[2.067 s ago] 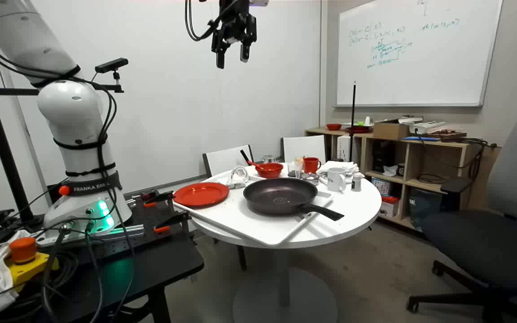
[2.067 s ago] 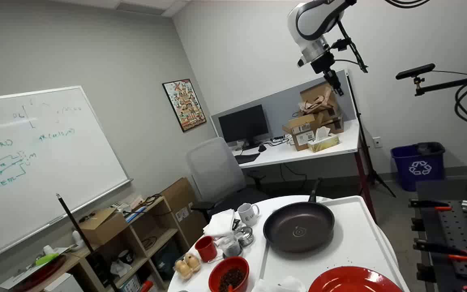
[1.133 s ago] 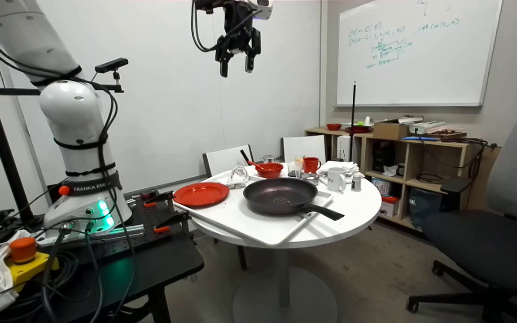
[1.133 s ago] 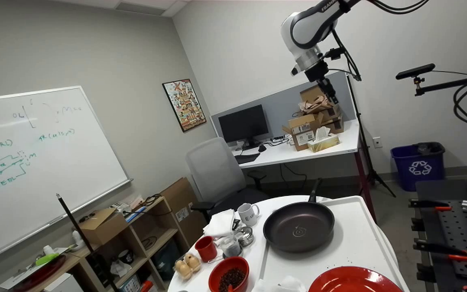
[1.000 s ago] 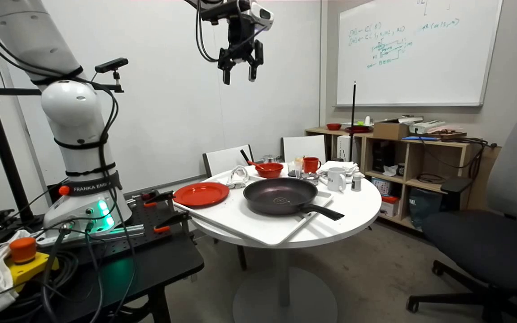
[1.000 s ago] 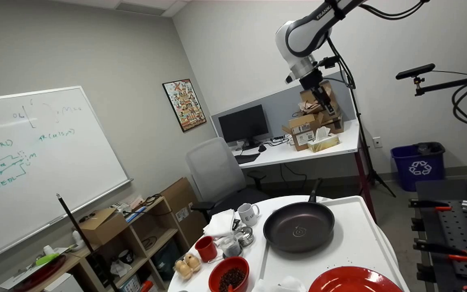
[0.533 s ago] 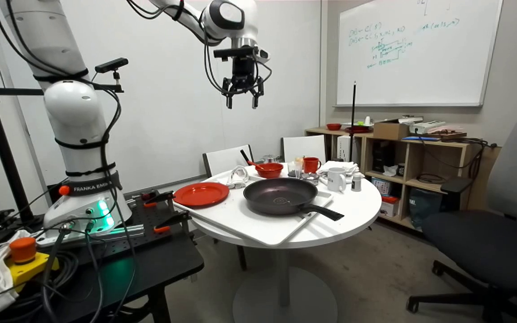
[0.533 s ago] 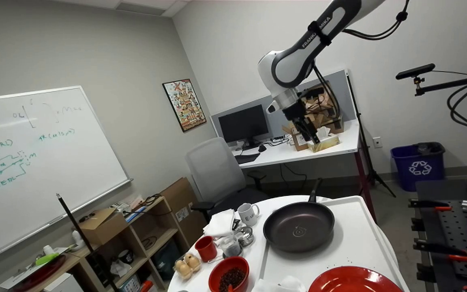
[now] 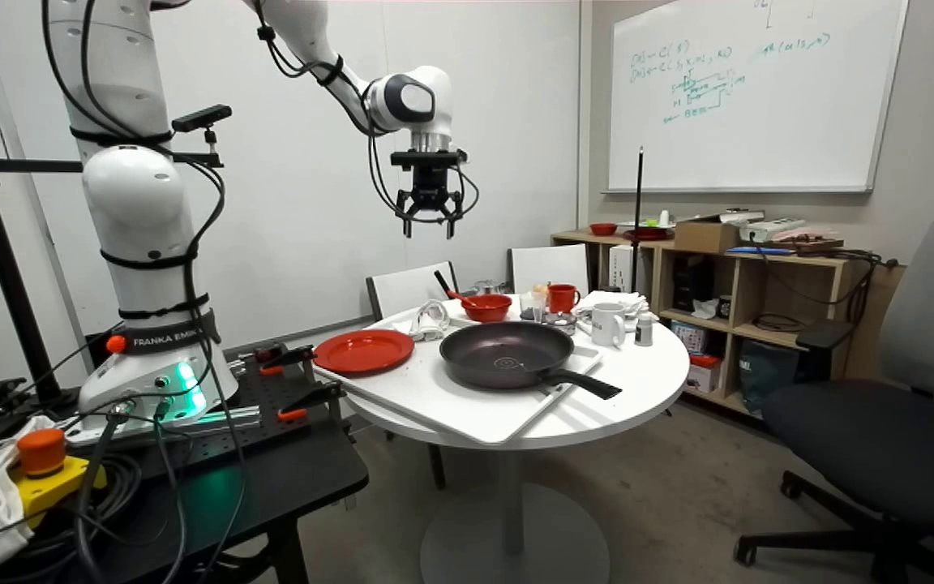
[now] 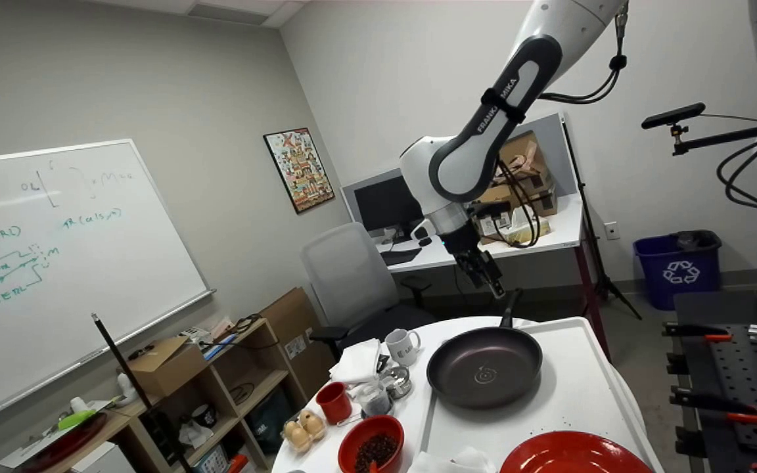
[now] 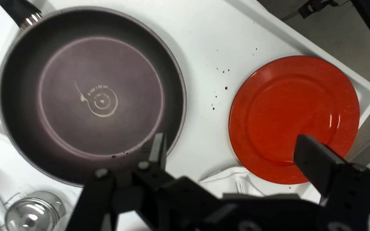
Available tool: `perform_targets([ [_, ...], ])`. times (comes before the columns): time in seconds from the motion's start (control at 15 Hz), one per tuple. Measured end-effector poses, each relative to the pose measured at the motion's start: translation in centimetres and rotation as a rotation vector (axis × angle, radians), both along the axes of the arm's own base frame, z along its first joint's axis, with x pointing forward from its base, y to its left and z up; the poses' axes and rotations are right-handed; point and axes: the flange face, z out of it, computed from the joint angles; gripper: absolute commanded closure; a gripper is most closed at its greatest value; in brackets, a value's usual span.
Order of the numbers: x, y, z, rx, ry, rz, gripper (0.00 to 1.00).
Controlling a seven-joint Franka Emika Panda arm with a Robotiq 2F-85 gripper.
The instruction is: Use the towel on the left to wipe the black pan.
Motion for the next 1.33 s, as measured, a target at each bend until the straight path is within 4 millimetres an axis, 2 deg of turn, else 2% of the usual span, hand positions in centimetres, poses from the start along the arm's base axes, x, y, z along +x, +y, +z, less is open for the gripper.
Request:
perform_targets([
  [0.27,0.2,4.0,-5.2,0.081,-0.021,0.086,0.0],
  [0.53,-0.2,6.6,-9.9,0.174,-0.021,0.152,0.0],
  [0.87,-1.2,9.4,-15.9,0.206,0.005,0.216,0.0],
  [1.0,-1.4,9.7,-17.1,0.21,0.016,0.226,0.0],
  [1.33,-1.2,9.6,-17.0,0.212,0.013,0.233,0.0],
])
